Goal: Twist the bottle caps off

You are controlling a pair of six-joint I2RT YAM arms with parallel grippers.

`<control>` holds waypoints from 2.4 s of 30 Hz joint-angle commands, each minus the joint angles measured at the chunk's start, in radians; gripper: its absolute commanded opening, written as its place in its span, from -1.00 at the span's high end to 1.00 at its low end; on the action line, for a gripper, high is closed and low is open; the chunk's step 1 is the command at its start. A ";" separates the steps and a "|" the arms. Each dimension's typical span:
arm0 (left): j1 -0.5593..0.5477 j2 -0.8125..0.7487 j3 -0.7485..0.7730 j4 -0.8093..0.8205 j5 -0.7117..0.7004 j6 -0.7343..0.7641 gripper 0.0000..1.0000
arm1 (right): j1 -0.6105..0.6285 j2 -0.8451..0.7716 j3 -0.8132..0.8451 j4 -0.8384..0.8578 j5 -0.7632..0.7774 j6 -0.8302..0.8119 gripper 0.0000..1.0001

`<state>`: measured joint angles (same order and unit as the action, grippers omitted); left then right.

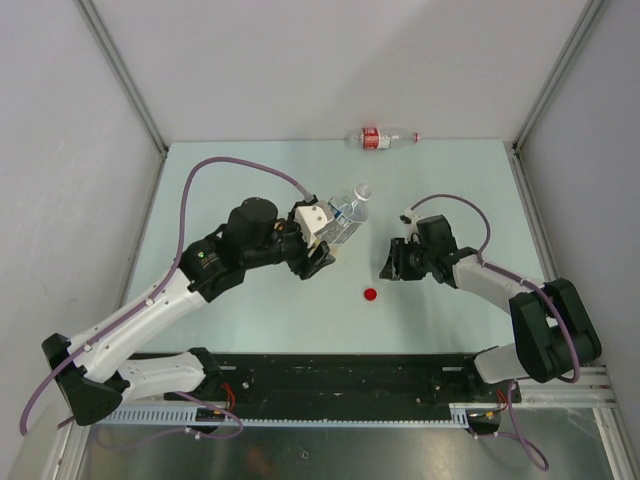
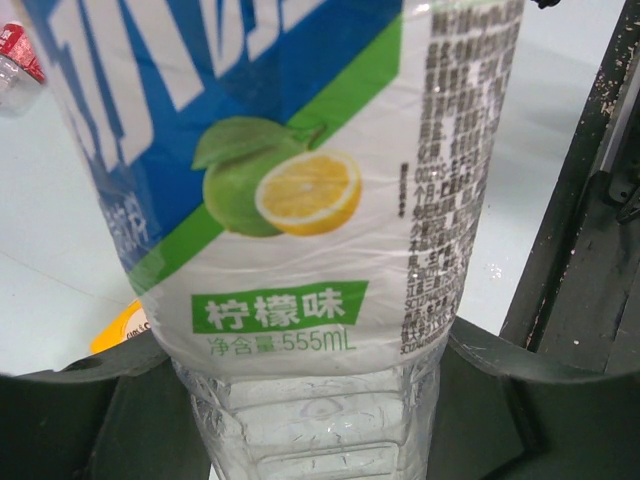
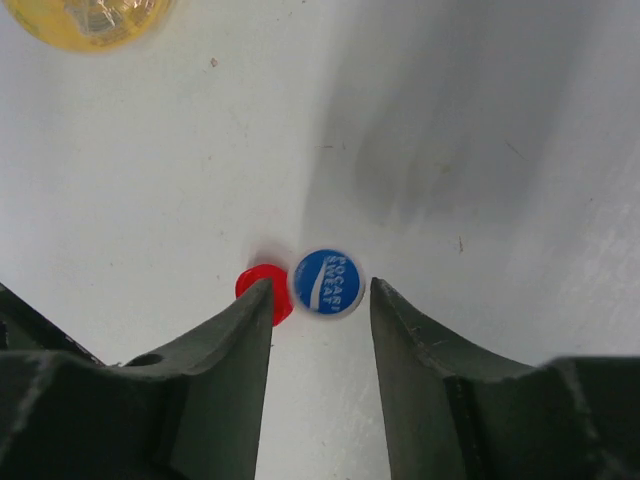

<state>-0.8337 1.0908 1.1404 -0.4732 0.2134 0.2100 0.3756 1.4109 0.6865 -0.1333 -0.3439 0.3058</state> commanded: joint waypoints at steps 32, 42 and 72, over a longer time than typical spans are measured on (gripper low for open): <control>-0.057 0.025 -0.007 0.027 0.035 0.020 1.00 | -0.009 -0.656 0.004 0.262 -0.332 0.094 -0.99; -0.104 0.029 -0.006 0.005 0.051 0.059 1.00 | -0.013 -0.746 0.004 0.545 -0.424 0.285 -0.99; -0.168 0.012 -0.014 -0.009 0.124 0.110 0.95 | 0.024 -0.674 0.004 0.786 -0.511 0.405 0.82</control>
<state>-0.9928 1.1233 1.1248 -0.4995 0.3202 0.2974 0.3851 0.7334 0.6846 0.5949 -0.8078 0.7250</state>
